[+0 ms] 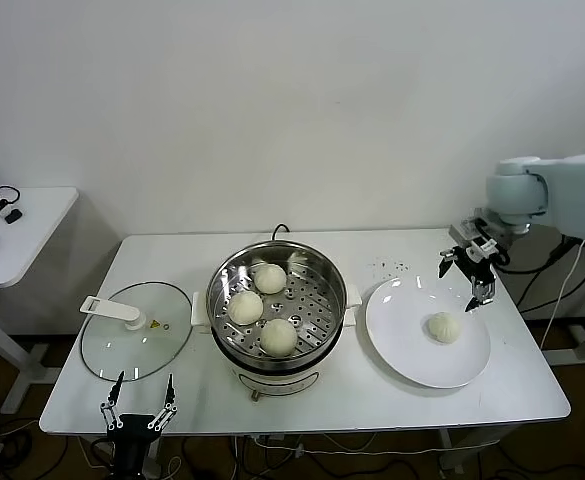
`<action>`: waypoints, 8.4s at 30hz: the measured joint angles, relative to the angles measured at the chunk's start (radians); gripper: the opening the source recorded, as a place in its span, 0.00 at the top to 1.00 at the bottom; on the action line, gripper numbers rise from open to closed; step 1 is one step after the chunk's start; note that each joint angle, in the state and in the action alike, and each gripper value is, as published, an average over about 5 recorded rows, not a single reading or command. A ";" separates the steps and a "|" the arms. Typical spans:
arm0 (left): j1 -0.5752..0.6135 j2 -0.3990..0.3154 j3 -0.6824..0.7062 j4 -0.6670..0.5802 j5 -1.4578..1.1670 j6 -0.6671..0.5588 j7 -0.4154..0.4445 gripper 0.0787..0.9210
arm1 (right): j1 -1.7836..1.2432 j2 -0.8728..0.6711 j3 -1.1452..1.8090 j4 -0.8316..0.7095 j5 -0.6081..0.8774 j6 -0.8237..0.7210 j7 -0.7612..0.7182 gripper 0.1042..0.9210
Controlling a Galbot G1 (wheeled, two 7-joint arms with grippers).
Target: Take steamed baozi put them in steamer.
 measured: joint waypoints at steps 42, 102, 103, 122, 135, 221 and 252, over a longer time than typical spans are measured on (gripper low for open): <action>0.019 -0.016 -0.013 0.002 0.001 0.006 0.000 0.12 | -0.628 -0.031 0.514 -0.403 -0.210 0.003 -0.022 0.12; 0.002 0.005 0.008 -0.008 0.001 0.008 0.003 0.12 | 0.082 0.130 0.132 0.049 0.317 -0.138 0.012 0.33; 0.001 0.005 0.008 -0.008 0.001 0.008 0.003 0.12 | 0.088 0.141 0.134 0.055 0.331 -0.144 0.016 0.33; 0.002 0.002 0.002 -0.007 0.001 0.011 0.005 0.12 | -0.031 0.350 0.248 0.024 0.441 -0.234 0.106 0.33; 0.005 -0.002 -0.003 -0.004 0.000 0.010 0.003 0.12 | -0.164 0.396 0.278 -0.006 0.405 -0.260 0.146 0.33; -0.016 0.012 -0.011 -0.006 0.009 0.019 0.020 0.12 | -1.510 -0.367 1.945 0.558 0.142 -0.142 0.912 0.12; -0.040 0.006 -0.002 0.033 0.010 -0.002 0.018 0.12 | -2.637 0.352 2.772 0.633 -0.155 0.324 0.882 0.12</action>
